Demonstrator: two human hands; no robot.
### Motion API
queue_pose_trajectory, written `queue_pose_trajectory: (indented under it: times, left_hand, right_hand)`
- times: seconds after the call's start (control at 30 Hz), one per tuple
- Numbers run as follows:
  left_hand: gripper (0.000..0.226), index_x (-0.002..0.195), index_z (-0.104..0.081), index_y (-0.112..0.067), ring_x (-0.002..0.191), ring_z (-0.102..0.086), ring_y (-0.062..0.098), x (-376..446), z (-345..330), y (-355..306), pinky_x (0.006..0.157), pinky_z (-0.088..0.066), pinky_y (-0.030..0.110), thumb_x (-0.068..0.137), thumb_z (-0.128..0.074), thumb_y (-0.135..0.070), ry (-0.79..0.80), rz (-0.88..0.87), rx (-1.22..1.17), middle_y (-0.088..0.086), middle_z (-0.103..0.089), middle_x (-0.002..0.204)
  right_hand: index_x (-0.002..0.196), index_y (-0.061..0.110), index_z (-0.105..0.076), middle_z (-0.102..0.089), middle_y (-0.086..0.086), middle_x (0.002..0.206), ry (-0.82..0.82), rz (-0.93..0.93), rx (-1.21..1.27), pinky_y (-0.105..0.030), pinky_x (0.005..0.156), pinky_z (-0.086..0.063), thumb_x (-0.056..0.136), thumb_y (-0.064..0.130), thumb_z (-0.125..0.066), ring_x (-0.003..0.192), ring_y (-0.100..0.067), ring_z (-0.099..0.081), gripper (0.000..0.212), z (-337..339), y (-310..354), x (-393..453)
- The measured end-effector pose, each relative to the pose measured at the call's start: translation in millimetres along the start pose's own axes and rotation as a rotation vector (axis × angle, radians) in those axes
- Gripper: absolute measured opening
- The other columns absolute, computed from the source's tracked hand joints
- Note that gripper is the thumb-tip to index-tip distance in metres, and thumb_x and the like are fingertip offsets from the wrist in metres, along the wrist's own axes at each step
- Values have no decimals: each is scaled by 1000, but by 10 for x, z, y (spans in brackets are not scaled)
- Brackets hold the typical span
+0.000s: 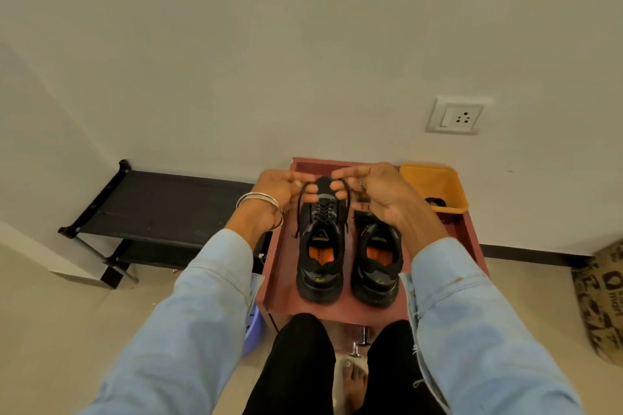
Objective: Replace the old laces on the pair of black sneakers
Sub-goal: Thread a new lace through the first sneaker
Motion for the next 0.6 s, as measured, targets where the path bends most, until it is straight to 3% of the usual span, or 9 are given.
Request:
queue_pose_trajectory:
  times: [0.1, 0.2, 0.33, 0.43, 0.6]
  left_hand:
    - [30, 104, -67, -1, 67, -71, 14, -164, -64, -341, 59, -55, 19, 88, -48, 15, 23, -120, -66, 9, -71, 85]
    - [30, 104, -67, 2, 63, -70, 11, -291, -61, -633, 56, -54, 18, 79, -60, 17, -37, -262, -99, 8, -71, 82]
    - [20, 92, -72, -2, 66, -71, 19, -371, -36, -833, 58, -58, 26, 74, -73, 6, -150, -331, -46, 11, -72, 80]
    - [10, 84, -74, -10, 49, -63, 13, -404, -4, -901, 46, -51, 22, 75, -77, -7, -235, -319, 24, 7, -72, 72]
    - [11, 77, -75, -13, 36, -41, 13, -461, 49, -986, 39, -40, 20, 74, -80, -23, -342, -339, 61, 4, -61, 59]
  right_hand:
    - [92, 13, -73, -75, -6, 86, 57, 73, 72, -32, 74, -52, 90, -10, -49, 79, -18, -69, 33, -74, 304, -98]
    - [96, 9, -72, -75, -8, 85, 66, 164, 72, -31, 72, -52, 80, -16, -58, 76, -20, -71, 33, -147, 584, -214]
    - [102, 3, -70, -74, -7, 79, -58, 320, -42, -23, 66, -54, 77, -5, -72, 67, -16, -70, 27, -134, 933, -357]
    - [95, 6, -73, -72, -8, 73, -161, 420, -195, -12, 49, -44, 76, 5, -77, 59, -15, -67, 20, -111, 1160, -436]
    - [81, 6, -74, -71, -8, 73, -254, 507, -337, -21, 55, -52, 77, 8, -78, 52, -15, -62, 6, -114, 1376, -486]
Point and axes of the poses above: each hand's wrist, its own x-axis towards the middle knuckle, its own z-axis out of the back of the hand, y = z × x, the point moved 9 cm from there along x, towards the middle knuckle
